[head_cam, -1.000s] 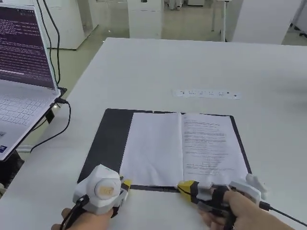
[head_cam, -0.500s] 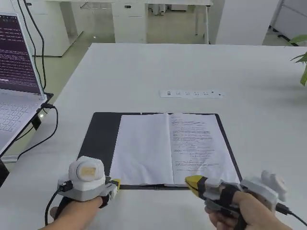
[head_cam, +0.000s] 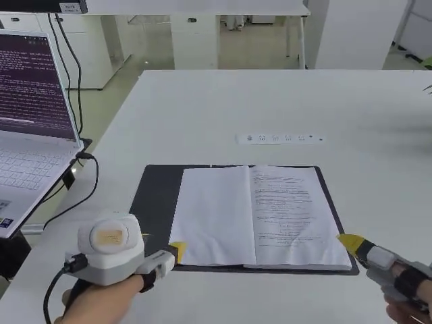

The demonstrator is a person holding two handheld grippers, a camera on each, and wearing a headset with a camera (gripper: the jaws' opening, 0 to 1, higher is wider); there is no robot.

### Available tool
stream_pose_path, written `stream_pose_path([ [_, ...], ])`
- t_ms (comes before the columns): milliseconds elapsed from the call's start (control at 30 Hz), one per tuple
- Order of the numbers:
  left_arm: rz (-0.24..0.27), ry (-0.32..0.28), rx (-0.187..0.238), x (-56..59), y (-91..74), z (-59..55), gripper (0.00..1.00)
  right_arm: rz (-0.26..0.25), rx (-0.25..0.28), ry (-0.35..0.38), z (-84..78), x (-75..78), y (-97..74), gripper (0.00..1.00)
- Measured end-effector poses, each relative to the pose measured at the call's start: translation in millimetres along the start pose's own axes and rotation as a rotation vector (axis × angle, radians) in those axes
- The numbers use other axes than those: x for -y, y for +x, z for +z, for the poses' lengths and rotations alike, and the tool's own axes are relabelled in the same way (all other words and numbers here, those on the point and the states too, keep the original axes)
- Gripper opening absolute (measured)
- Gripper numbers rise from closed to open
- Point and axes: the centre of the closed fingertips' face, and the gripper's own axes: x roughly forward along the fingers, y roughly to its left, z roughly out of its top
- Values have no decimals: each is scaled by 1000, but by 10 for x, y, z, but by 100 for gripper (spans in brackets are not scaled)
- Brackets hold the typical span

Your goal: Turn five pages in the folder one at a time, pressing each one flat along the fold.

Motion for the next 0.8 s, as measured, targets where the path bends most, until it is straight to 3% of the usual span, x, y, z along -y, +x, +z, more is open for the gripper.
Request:
stream_pose_path([
  [167,20,54,12,51,-127,20,62,-35,48,-193,100,35,-147,53],
  [300,14,61,7,85,-221,8,67,-18,48,-224,109,38,-194,57],
  [400,28,44,20,68,-302,42,76,-25,75,-219,168,33,-192,71],
  [433,24,26,26,69,-323,54,81,-49,80,-289,209,66,-196,76],
  [500,36,15,29,42,-367,72,86,-81,40,-363,192,107,-210,83],
  [633,61,43,63,-14,-434,124,99,-89,32,-544,239,133,-210,91],
  [700,55,55,69,-14,-470,115,99,-83,55,-601,264,112,-196,100],
  [800,55,50,50,-19,-480,54,99,-75,26,-600,242,174,-174,100],
])
